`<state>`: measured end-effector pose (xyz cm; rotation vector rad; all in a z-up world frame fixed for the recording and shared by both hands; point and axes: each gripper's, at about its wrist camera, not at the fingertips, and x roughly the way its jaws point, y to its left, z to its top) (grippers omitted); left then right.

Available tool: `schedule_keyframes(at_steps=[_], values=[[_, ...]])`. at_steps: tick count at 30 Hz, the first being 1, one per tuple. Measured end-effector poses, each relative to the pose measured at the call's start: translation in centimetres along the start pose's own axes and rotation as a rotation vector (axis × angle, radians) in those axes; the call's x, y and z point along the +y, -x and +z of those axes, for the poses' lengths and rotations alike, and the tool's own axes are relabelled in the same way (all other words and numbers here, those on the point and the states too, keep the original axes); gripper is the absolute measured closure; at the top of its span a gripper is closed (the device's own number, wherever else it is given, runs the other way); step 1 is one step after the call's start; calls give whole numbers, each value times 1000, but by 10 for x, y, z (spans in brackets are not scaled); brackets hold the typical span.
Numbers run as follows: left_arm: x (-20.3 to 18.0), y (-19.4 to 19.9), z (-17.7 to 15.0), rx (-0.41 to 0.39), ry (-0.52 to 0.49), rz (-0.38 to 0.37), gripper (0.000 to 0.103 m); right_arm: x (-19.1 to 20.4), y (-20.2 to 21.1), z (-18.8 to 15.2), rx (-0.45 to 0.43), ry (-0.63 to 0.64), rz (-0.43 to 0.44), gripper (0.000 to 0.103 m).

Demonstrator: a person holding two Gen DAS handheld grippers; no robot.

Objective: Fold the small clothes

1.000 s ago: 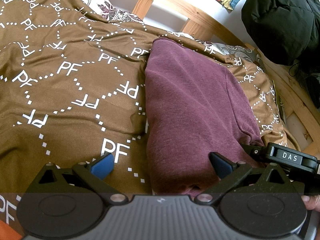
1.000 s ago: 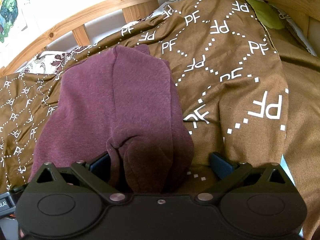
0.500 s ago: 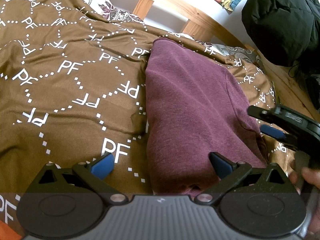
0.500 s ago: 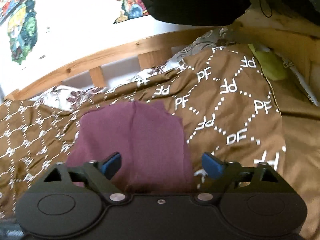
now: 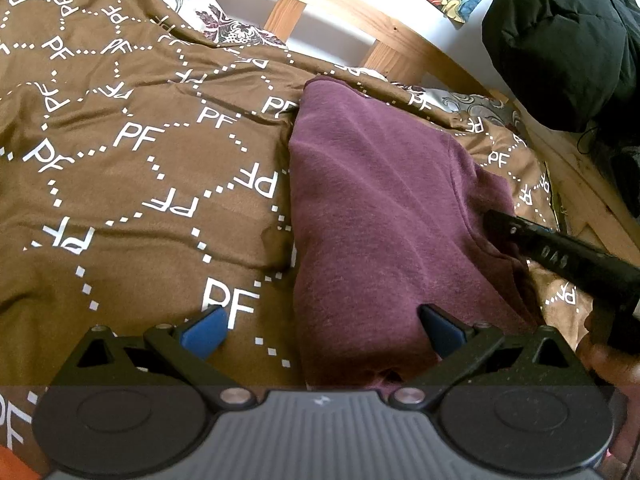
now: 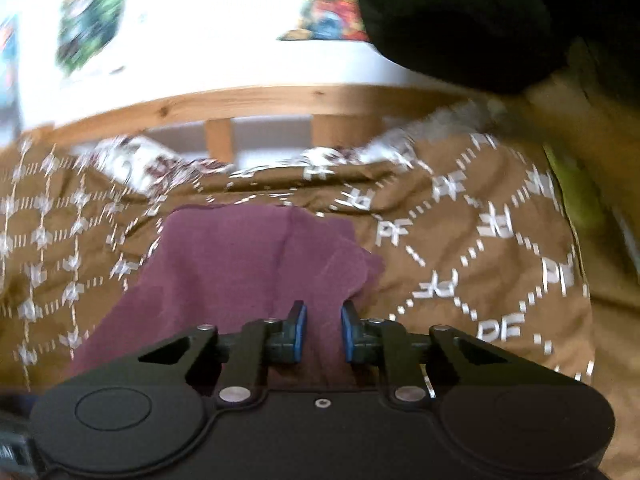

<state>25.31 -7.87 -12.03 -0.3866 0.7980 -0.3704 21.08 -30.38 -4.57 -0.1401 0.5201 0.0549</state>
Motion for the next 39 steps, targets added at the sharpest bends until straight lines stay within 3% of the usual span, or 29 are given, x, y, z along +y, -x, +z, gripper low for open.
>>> schedule_keyframes(at_steps=[8, 11, 13, 22, 24, 29, 32, 39], values=[[0, 0, 0, 0, 0, 0, 0, 50, 2, -13, -41, 418, -112, 83], [-1, 0, 0, 0, 1, 0, 0, 49, -2, -15, -32, 444, -142, 84], [-1, 0, -1, -1, 1, -1, 0, 41, -4, -12, -30, 407, -157, 91], [0, 0, 1, 4, 5, -18, 0, -8, -17, -4, 26, 88, -106, 90], [-1, 0, 0, 5, -2, -15, 0, -17, -16, -1, 23, 10, -84, 83], [-3, -1, 0, 6, -16, -10, 0, -49, -17, -1, 9, -240, -11, 42], [-3, -2, 0, 5, -16, -10, 0, -61, -22, -3, 4, -351, 61, 30], [-3, -2, 0, 5, -20, -9, 0, -78, -44, -8, 34, -538, 176, 20]])
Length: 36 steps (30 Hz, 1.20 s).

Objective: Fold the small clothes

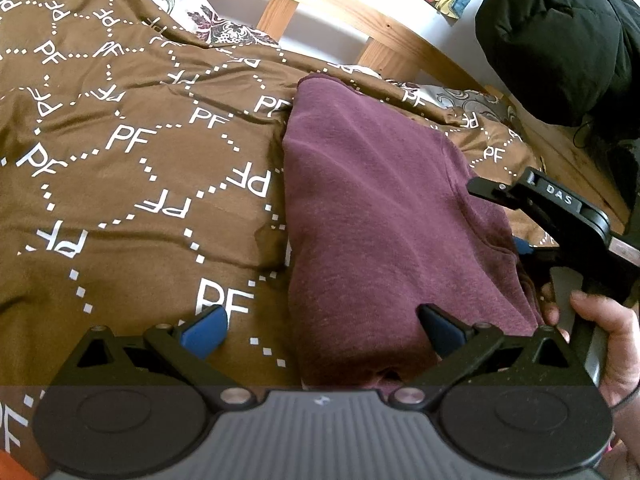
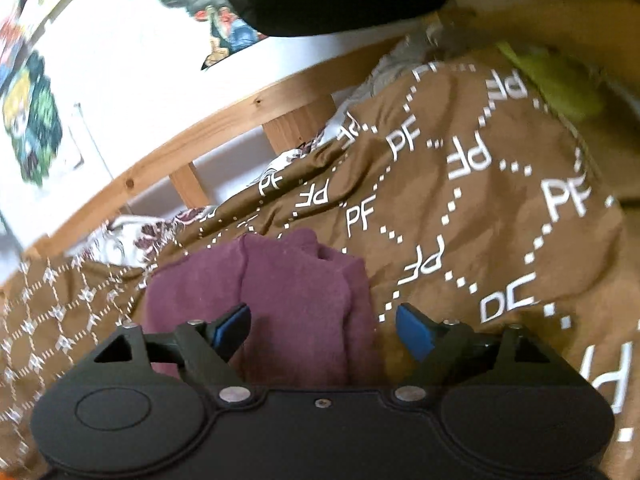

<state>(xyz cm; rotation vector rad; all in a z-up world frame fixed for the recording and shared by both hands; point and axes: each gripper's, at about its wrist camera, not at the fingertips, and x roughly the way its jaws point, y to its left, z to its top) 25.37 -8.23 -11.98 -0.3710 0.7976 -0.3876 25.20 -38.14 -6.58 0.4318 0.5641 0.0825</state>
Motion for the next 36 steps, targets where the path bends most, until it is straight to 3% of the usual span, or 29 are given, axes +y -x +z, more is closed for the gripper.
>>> schedule_keyframes(at_steps=[6, 10, 11, 20, 36], values=[[0, 0, 0, 3, -8, 3, 0, 7, -19, -1, 32, 53, 12, 22], [0, -1, 0, 4, -15, 6, 0, 10, -22, -4, 43, 91, 6, 52], [0, -1, 1, 4, -16, 6, 0, 10, -22, -4, 40, 92, 6, 55], [2, 1, 3, 6, -1, -13, 0, -4, -22, -7, 42, 4, 27, 56], [2, 3, 4, 12, 3, -24, 1, -2, -22, -8, 45, 15, 17, 55]])
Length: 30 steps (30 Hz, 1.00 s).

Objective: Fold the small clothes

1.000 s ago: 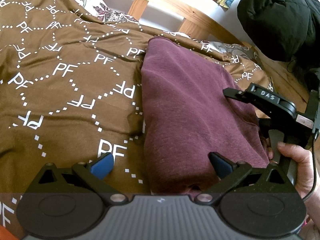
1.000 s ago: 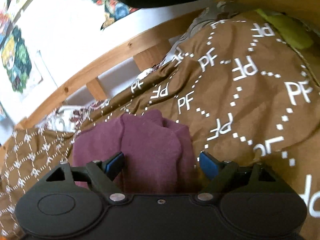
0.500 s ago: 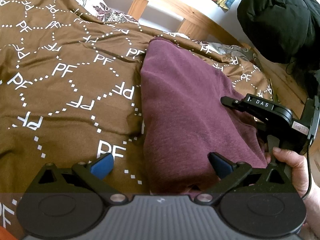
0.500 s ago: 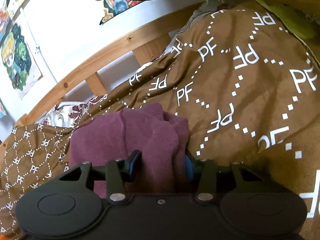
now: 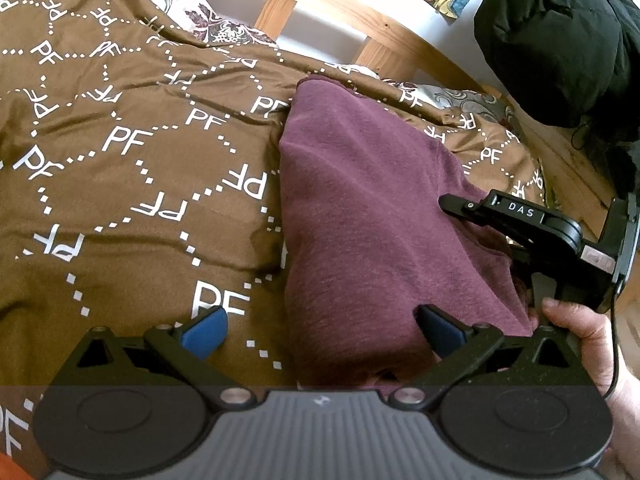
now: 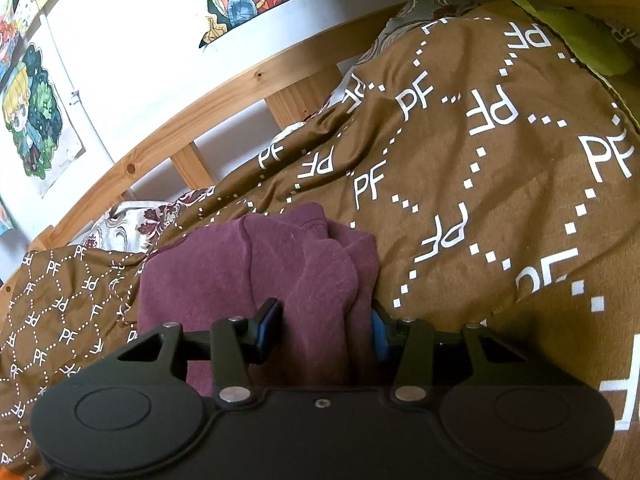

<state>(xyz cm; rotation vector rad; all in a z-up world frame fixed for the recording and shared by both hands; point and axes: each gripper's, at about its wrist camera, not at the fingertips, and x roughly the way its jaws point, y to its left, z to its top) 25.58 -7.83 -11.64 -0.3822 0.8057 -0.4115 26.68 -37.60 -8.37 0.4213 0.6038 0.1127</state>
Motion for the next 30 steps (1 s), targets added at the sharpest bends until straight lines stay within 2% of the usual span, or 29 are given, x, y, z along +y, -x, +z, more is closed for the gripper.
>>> schedule_keyframes(at_steps=[3, 6, 9, 14, 21, 24, 27, 29, 30], values=[[2, 2, 3, 7, 13, -38, 1, 1, 0, 0, 0, 1, 0, 55], [8, 3, 10, 19, 55, -113, 1, 1, 0, 0, -1, 1, 0, 55], [22, 0, 16, 18, 149, -172, 1, 1, 0, 0, 0, 0, -1, 55], [47, -14, 25, 63, 282, -217, 1, 1, -1, -1, -2, -2, -4, 55], [41, -21, 26, 114, 242, -251, 1, 1, -2, 0, 1, -19, -4, 52], [40, -24, 27, 127, 241, -255, 3, 0, 0, 1, 8, -34, 9, 47], [39, -26, 28, 134, 245, -248, 4, 1, 0, 1, 13, -45, 30, 36], [37, -26, 28, 135, 236, -241, 4, 4, 1, 1, 15, -48, 50, 22], [35, -27, 28, 136, 227, -236, 5, 6, 1, 1, 15, -43, 51, 21]])
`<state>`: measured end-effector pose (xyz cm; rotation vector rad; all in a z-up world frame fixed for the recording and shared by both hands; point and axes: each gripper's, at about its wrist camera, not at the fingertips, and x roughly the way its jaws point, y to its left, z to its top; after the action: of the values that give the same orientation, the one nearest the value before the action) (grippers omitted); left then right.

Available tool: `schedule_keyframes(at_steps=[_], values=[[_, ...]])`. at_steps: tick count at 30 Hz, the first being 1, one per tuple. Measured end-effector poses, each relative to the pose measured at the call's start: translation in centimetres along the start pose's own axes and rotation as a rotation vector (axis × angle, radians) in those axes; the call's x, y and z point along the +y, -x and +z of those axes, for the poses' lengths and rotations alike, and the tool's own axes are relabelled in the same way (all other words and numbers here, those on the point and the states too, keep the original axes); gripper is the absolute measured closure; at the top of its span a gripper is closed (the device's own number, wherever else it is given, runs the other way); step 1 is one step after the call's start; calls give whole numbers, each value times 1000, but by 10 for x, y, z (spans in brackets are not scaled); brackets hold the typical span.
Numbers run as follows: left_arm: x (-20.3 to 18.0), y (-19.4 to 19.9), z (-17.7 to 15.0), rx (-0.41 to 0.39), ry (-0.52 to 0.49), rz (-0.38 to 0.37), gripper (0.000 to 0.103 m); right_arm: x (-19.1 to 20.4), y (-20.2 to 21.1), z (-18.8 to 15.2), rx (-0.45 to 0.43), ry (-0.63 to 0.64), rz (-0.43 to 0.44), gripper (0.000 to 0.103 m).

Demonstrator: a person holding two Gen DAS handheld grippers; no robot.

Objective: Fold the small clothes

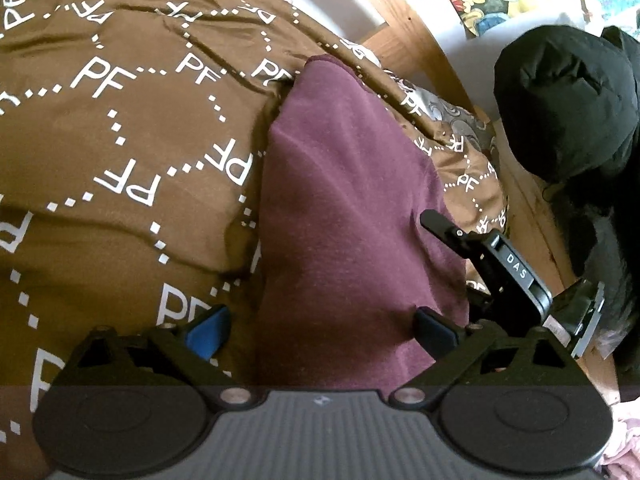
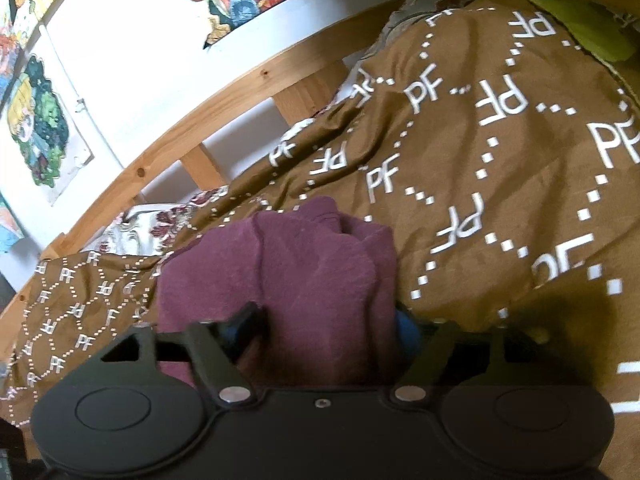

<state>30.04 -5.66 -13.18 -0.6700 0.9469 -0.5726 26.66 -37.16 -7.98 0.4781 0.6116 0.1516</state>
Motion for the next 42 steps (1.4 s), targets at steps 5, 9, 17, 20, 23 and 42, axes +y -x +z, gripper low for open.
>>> schedule_keyframes(at_steps=[5, 9, 17, 20, 23, 42], values=[[-5, 1, 1, 15, -19, 7, 19, 6, 0, -1, 1, 40, -40, 33], [-6, 3, 0, 16, -11, -6, 31, 9, 0, 0, -3, 48, -58, 48], [-47, 22, -7, -76, -221, 93, 53, 33, 14, -1, -61, 144, -85, 86], [-69, 35, -12, -141, -352, 151, 54, 46, 27, -3, -105, 180, -72, 87], [-83, 50, -11, -197, -434, 182, 54, 59, 42, -4, -156, 189, -37, 88], [-15, 57, 38, -325, -217, 436, 44, 122, -58, -6, -108, 301, 56, 88]])
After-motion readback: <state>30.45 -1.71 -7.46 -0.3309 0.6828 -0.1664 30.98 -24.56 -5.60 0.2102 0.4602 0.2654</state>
